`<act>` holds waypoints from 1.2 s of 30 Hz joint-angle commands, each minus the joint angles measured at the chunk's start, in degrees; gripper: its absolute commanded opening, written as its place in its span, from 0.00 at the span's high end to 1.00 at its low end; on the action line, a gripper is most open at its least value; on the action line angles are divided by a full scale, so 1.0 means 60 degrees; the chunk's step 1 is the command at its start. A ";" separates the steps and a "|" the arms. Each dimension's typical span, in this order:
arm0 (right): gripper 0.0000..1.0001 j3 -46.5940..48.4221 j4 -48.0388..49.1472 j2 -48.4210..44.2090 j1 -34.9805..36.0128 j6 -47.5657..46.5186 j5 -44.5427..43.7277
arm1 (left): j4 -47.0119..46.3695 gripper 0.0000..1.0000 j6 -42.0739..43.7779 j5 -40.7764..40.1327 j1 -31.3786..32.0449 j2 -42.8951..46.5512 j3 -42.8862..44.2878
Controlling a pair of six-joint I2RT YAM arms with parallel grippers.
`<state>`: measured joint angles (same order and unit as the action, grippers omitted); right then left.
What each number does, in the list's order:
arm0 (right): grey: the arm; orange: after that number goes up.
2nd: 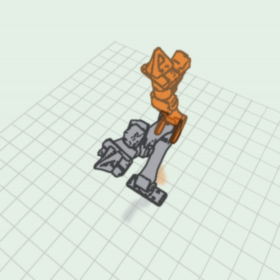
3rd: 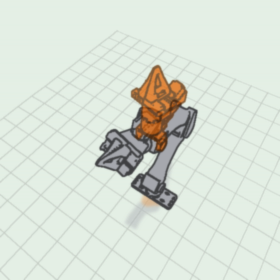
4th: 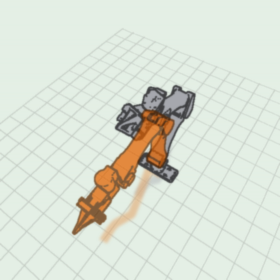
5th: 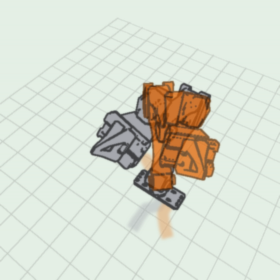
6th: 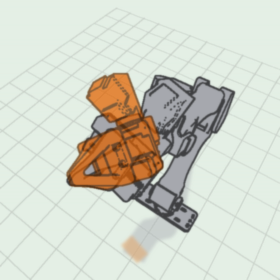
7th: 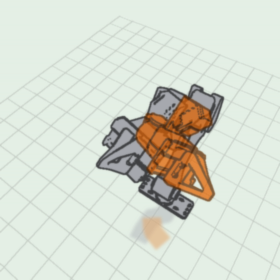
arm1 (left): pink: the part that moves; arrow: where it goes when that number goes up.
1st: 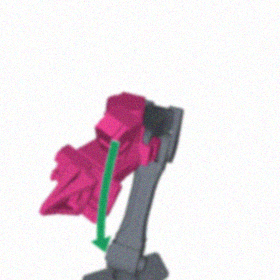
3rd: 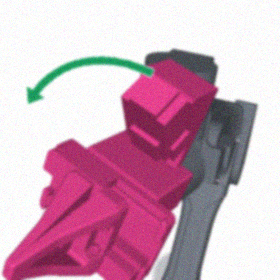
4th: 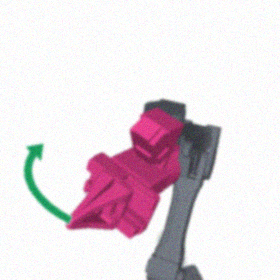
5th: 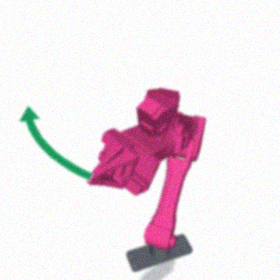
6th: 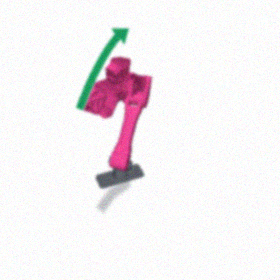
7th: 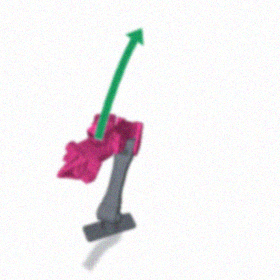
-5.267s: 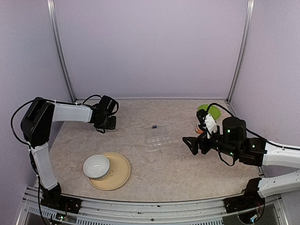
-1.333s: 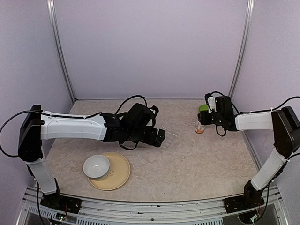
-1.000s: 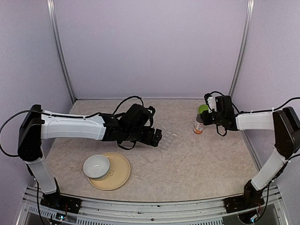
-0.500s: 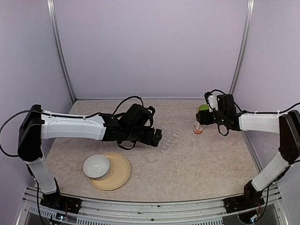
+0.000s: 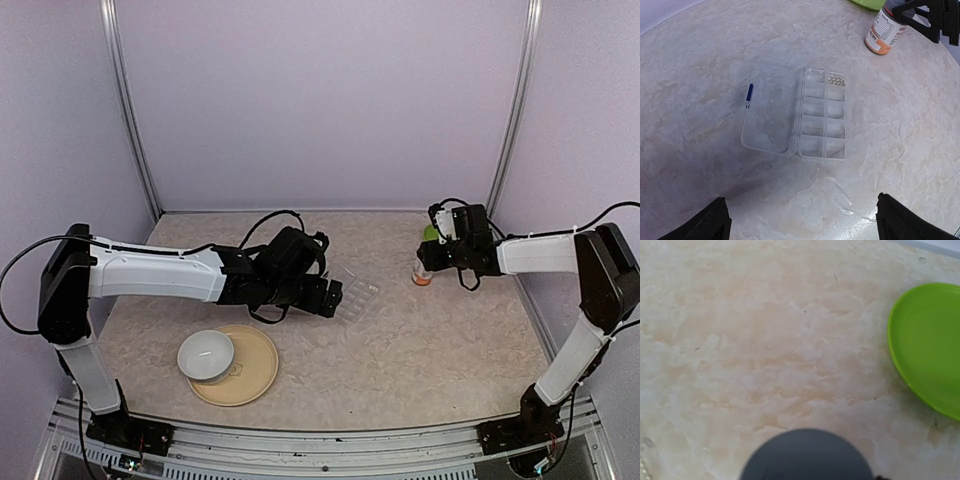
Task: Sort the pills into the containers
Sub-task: Pick up the pill bottle from the center of the board, then place the pill bottle at the center of the board.
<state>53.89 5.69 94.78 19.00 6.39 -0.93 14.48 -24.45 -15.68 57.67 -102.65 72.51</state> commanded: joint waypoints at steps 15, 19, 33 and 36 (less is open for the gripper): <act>0.69 -0.0070 -0.1637 -0.1903 0.1935 -0.0481 -0.0425 | 0.0050 0.01 -0.0116 -0.0728 -0.0440 0.1217 -0.0852; 0.70 -0.0596 -0.1828 -0.2904 0.3152 -0.0487 -0.0438 | 0.0090 0.01 -0.0199 -0.1002 -0.0691 0.2006 -0.1416; 0.73 -0.1526 -0.1388 -0.3590 0.5847 -0.0897 0.0438 | 0.1004 0.01 -0.0867 -0.1251 -0.1478 0.3551 -0.1482; 0.73 -0.1554 -0.1134 -0.3106 0.6220 -0.1027 0.0486 | 0.0818 0.01 -0.0840 -0.1057 -0.1248 0.3656 -0.1430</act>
<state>45.43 -5.26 72.95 53.65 2.09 0.45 18.98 -28.62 -23.11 48.90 -82.43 61.82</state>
